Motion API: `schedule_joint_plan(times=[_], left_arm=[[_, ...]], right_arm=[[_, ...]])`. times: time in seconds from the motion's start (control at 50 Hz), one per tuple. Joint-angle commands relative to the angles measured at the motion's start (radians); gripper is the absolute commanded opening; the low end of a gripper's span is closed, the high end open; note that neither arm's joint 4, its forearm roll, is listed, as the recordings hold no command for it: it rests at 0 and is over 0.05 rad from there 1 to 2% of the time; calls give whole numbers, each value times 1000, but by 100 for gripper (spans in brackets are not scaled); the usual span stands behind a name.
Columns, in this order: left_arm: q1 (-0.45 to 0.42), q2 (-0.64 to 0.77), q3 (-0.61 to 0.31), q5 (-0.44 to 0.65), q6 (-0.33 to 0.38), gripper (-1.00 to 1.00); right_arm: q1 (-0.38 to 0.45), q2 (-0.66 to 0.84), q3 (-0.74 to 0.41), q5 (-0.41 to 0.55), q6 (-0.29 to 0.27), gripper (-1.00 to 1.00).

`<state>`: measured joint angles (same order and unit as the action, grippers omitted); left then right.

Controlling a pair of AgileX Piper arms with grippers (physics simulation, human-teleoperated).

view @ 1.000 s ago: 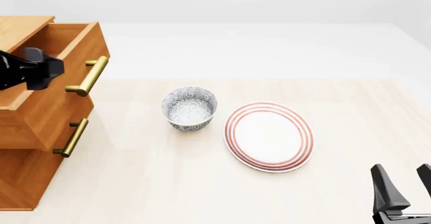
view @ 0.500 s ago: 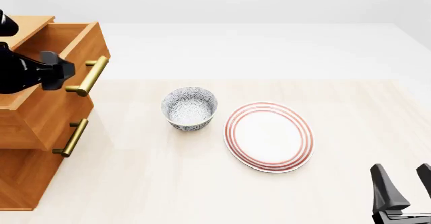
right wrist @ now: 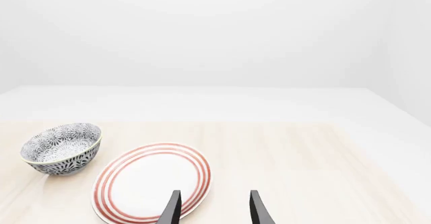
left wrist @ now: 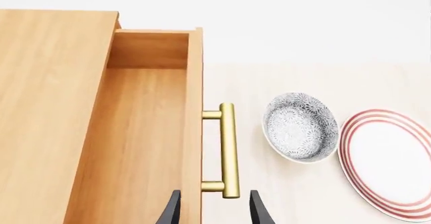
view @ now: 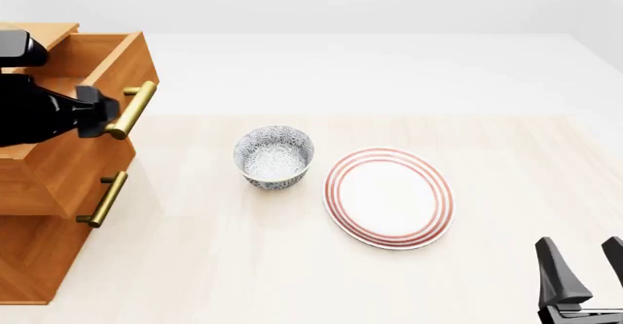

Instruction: Open the top drawer of the cabinet.

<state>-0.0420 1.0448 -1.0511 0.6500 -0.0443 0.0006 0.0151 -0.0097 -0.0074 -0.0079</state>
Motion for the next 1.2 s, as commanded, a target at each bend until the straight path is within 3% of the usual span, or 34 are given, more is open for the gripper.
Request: schedule_joint_plan(times=[0.02,0.62,1.2], left_arm=[[-14,23,16,-27,-7,100],[-57,76,39,-80,-26,100],[-96,78,24,-60,-13,100]], right_arm=[[0,1,0,-1,0,100],[0,-3,0,3,0,100],[0,-3,1,2,0,100]])
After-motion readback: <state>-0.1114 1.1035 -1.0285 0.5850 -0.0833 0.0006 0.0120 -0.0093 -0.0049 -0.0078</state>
